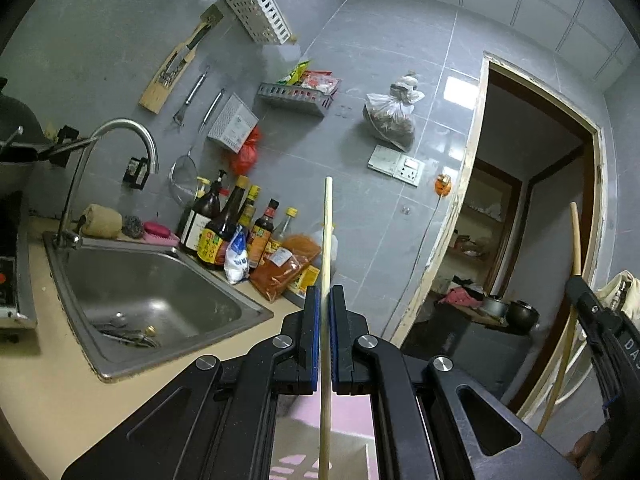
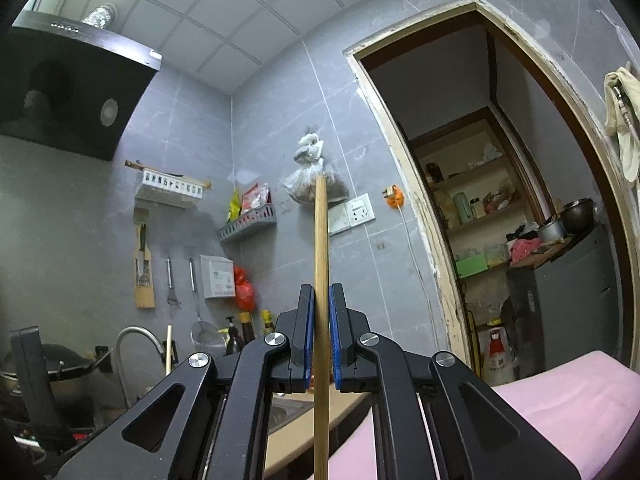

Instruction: Organize utensils

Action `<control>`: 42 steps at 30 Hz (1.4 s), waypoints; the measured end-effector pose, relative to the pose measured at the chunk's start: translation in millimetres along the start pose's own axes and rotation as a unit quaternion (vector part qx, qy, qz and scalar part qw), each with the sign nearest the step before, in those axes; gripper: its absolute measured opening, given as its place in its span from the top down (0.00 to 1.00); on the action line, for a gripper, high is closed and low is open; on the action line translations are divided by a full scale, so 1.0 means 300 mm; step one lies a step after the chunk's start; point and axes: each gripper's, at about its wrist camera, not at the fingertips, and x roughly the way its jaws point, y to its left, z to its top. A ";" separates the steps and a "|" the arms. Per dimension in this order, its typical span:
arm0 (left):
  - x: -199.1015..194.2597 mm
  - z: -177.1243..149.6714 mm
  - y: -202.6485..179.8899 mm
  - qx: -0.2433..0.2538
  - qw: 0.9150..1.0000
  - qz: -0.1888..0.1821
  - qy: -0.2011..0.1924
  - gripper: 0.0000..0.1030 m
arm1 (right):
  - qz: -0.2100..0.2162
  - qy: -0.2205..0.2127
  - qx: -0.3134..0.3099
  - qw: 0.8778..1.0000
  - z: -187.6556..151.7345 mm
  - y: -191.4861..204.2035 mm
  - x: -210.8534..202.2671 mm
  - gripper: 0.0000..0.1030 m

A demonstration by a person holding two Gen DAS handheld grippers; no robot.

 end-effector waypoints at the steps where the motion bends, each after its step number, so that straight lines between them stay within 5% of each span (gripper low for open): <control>1: 0.002 -0.010 -0.001 0.002 1.000 -0.001 0.006 0.98 | -0.001 0.004 -0.001 1.000 -0.006 -0.001 0.002 0.95; 16: -0.049 -0.123 -0.063 0.078 0.996 -0.028 0.039 0.98 | 0.003 0.066 -0.005 0.998 -0.086 -0.005 0.010 0.95; 26: -0.060 -0.125 -0.057 0.073 0.995 -0.044 0.054 0.97 | 0.017 0.082 0.000 0.997 -0.103 0.005 0.015 0.92; 30: -0.066 -0.117 -0.052 0.066 0.995 -0.047 0.055 0.93 | 0.017 0.078 0.006 0.997 -0.101 -0.001 0.011 0.77; 35: -0.084 -0.087 -0.033 0.040 0.997 -0.053 0.050 0.77 | 0.005 0.075 0.004 0.997 -0.085 0.008 -0.005 0.74; 42: -0.128 -0.031 -0.052 0.042 0.995 -0.058 0.064 0.58 | -0.037 0.086 -0.008 0.996 -0.044 -0.003 -0.081 0.48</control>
